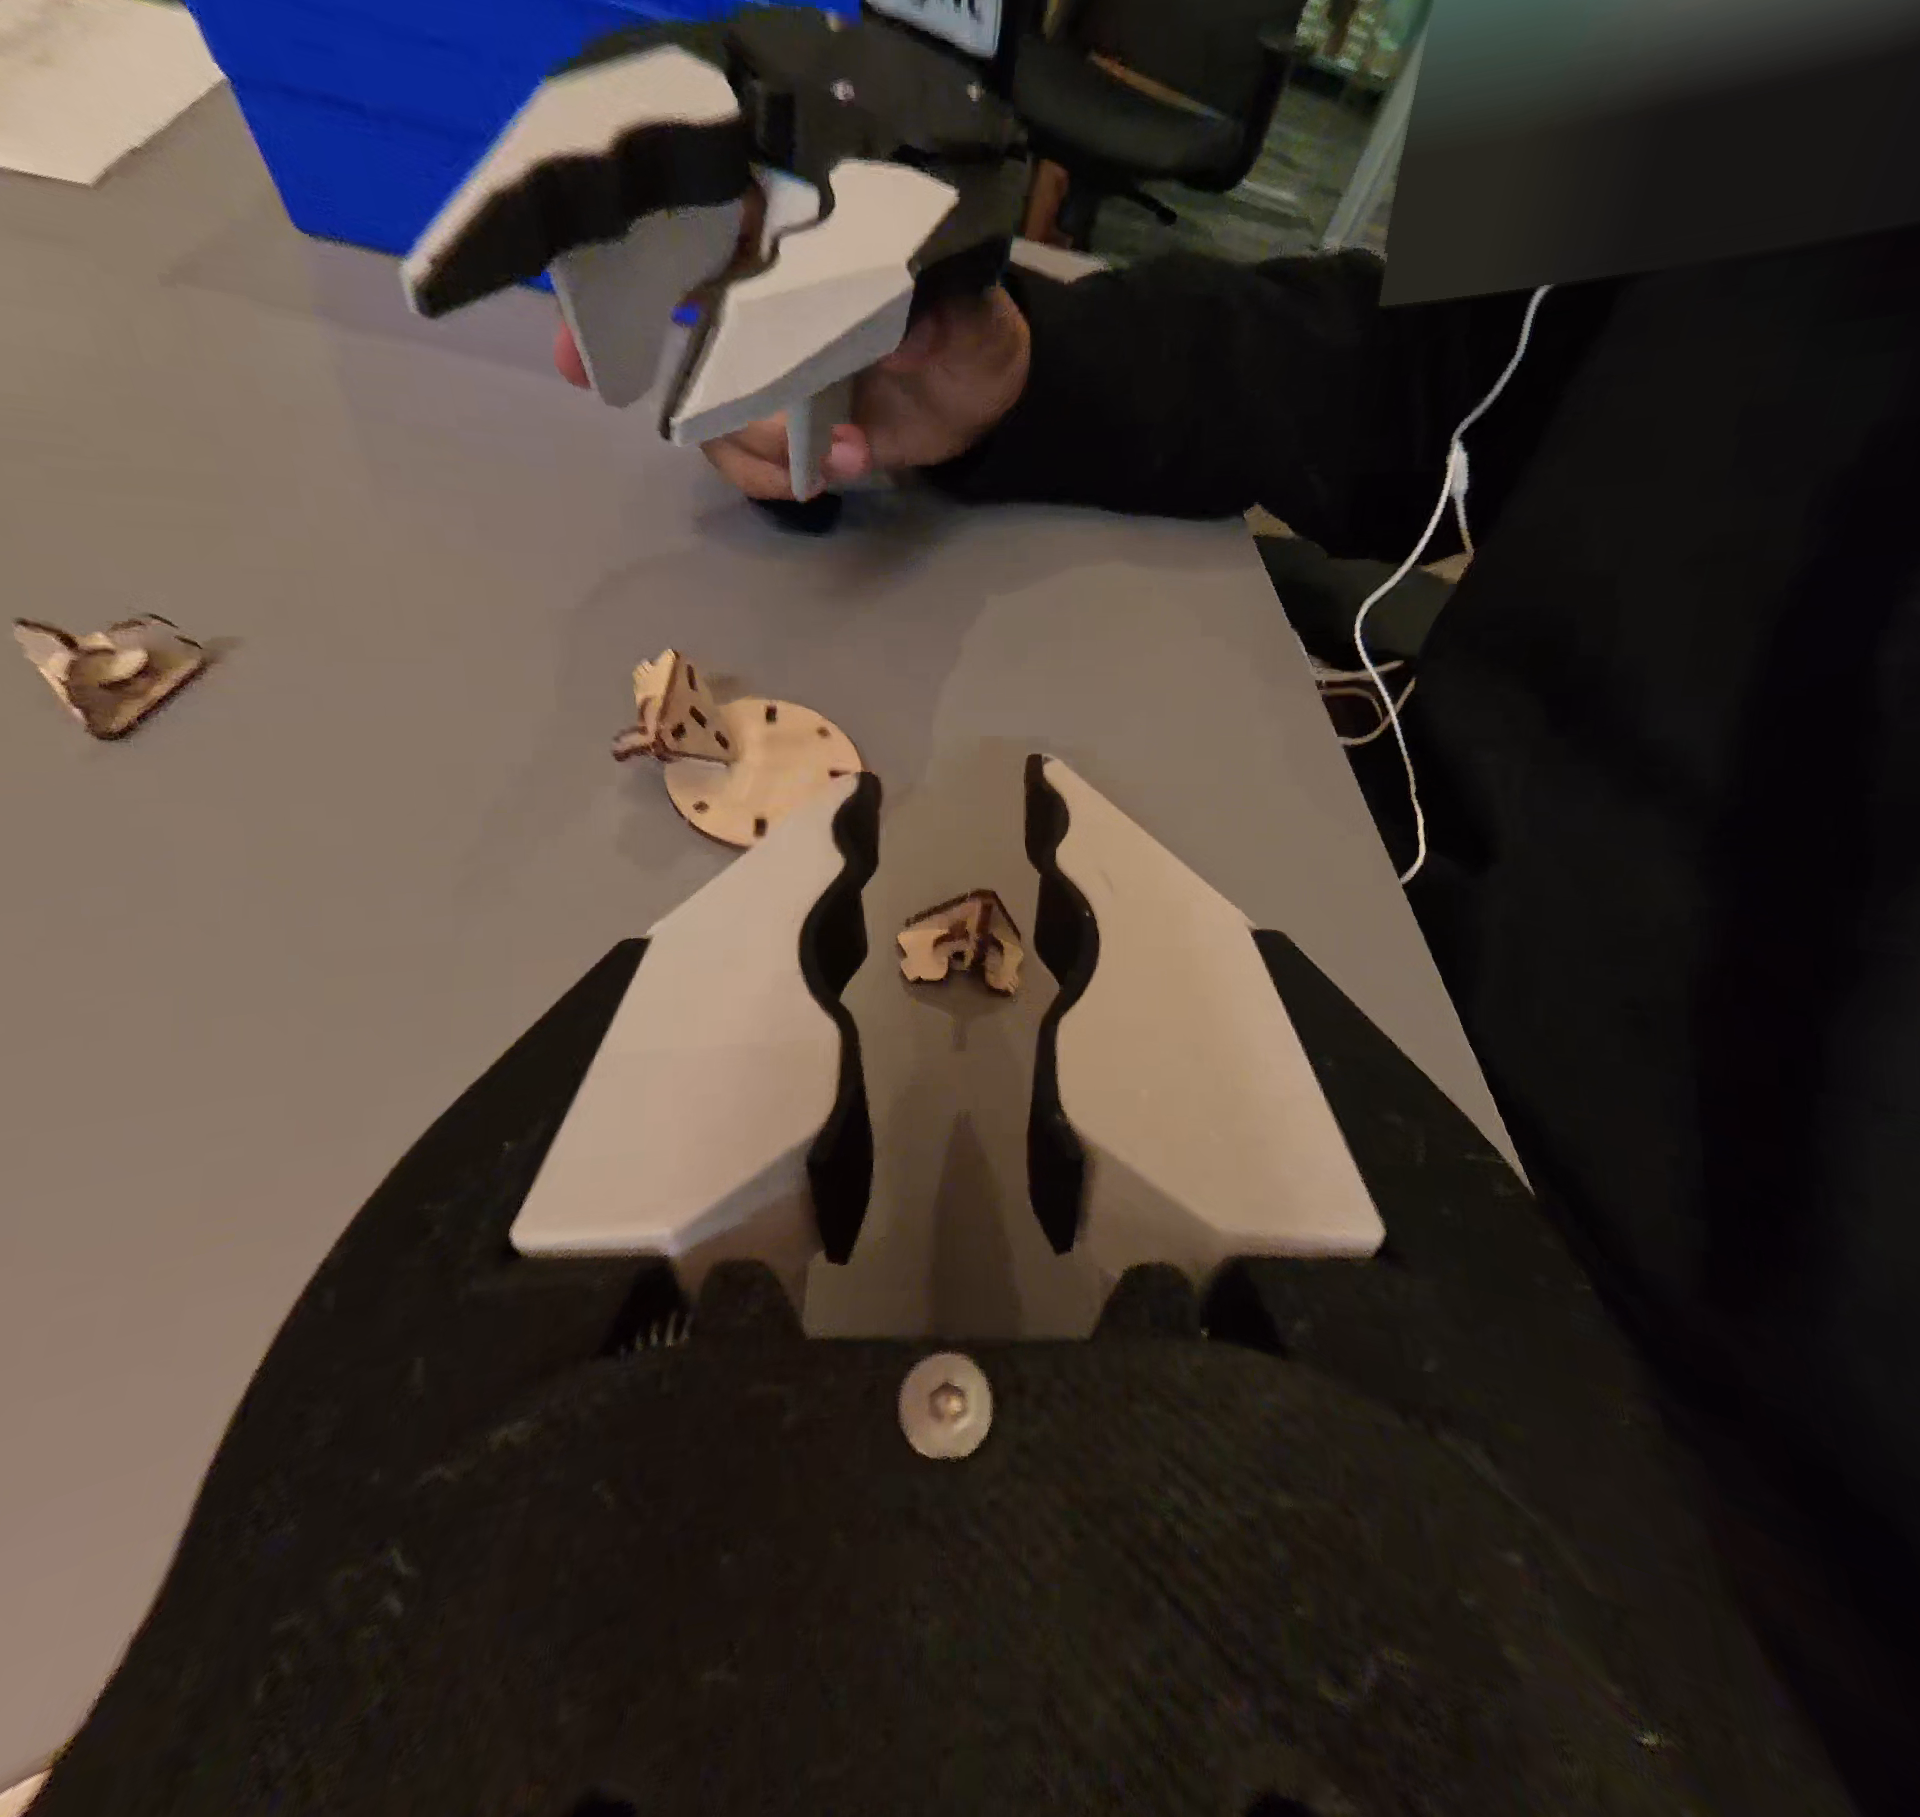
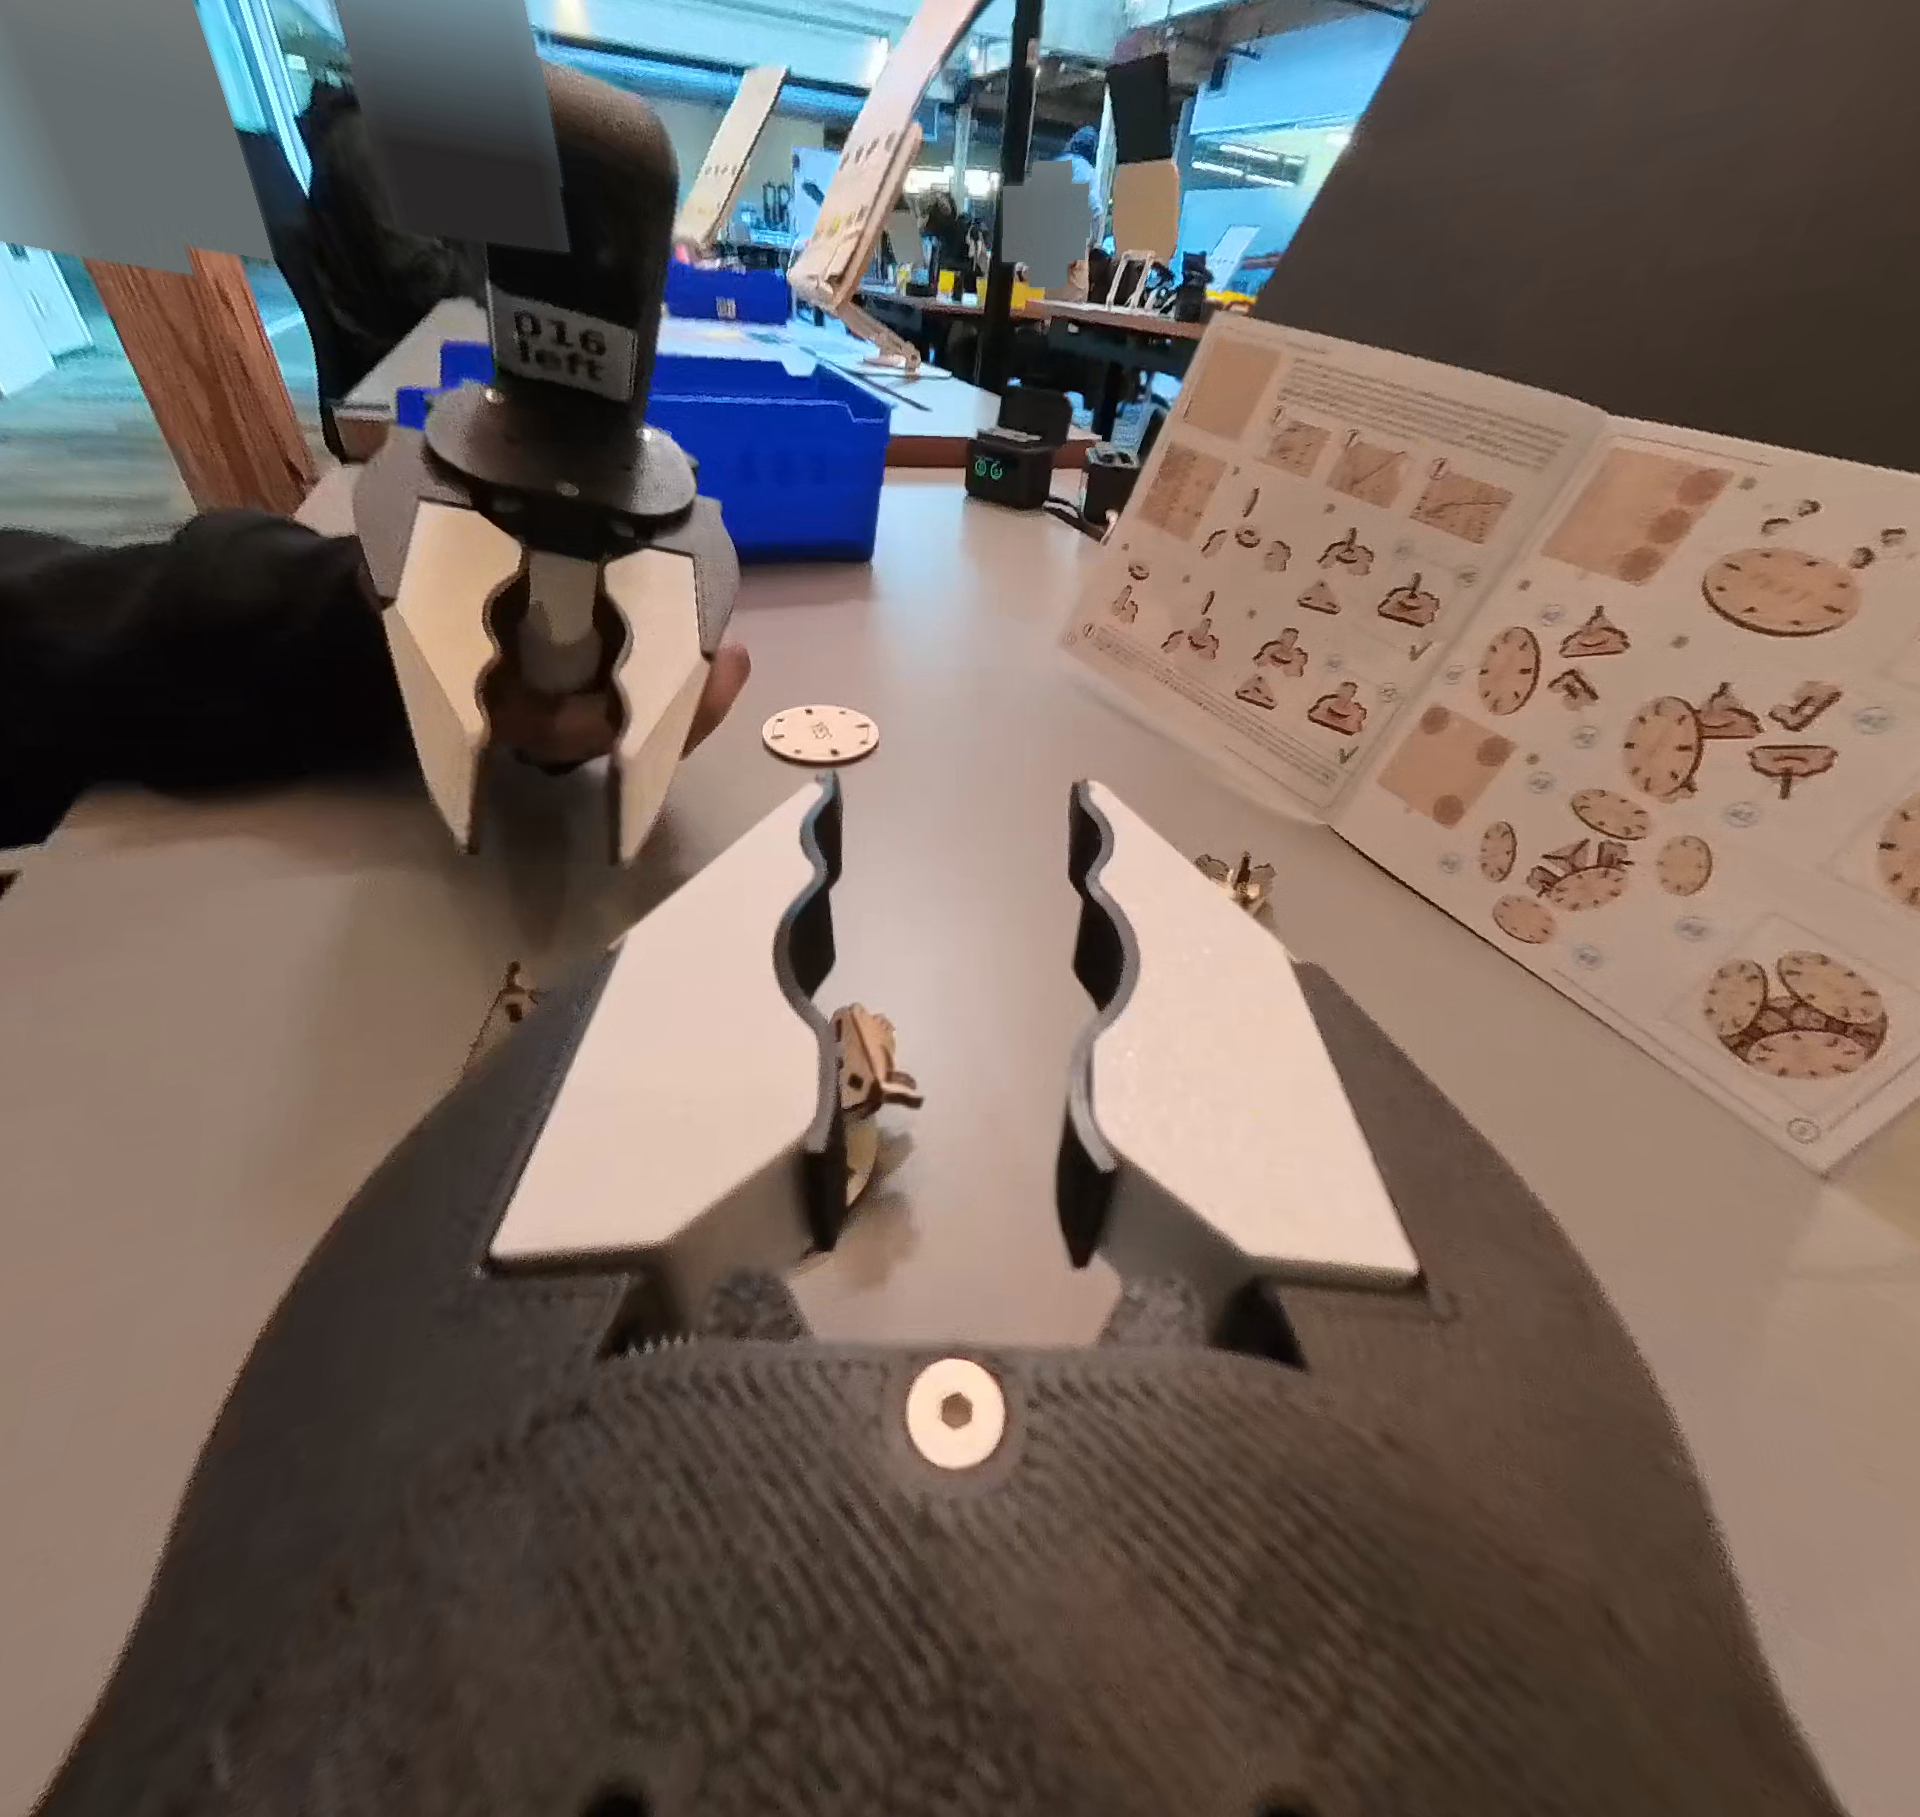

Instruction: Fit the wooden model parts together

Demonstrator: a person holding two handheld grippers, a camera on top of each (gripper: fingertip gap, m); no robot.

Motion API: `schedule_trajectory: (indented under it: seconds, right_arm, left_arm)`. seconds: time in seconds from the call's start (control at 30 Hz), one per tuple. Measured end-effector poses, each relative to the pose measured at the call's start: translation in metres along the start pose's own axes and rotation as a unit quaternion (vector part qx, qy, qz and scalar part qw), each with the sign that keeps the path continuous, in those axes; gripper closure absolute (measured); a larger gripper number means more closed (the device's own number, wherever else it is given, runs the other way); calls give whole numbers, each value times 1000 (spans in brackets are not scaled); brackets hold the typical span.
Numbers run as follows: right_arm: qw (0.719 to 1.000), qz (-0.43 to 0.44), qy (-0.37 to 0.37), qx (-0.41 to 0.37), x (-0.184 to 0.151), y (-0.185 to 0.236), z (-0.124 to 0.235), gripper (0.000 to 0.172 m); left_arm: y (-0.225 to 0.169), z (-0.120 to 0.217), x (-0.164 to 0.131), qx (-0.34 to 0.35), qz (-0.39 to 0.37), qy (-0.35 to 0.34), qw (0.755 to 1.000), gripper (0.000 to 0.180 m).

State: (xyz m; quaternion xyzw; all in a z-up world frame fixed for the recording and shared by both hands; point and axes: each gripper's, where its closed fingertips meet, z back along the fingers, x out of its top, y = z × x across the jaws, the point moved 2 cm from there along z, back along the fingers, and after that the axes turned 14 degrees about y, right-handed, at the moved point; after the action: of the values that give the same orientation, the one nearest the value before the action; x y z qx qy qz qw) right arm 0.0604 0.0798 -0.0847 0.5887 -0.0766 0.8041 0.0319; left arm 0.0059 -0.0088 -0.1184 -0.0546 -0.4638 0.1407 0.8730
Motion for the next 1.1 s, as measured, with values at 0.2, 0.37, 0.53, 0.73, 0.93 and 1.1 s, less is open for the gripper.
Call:
schedule_trajectory:
  seconds: [0.2,0.37,0.53,0.73,0.93,1.1]
  right_arm:
    - [996,-36,41,72,-9,15,-11,124]
    - [990,-77,32,112,-5,20,-12,128]
    - [990,-89,44,104,-7,17,-16,132]
    - [982,-100,90,131,-13,16,-38,139]
    - [979,-120,61,155,-1,6,-45,140]
    - [976,-137,37,168,-3,11,-27,143]
  left_arm:
    - [-5,-14,-16,-35,30,53,998,161]
    - [-12,-15,-11,-52,32,43,997,149]
    - [-9,-19,-26,-35,27,86,995,147]
    - [-3,-3,-23,-36,41,49,997,149]
    - [-3,-13,-31,-25,39,86,995,157]
    - [-3,-14,-33,-30,39,95,994,155]
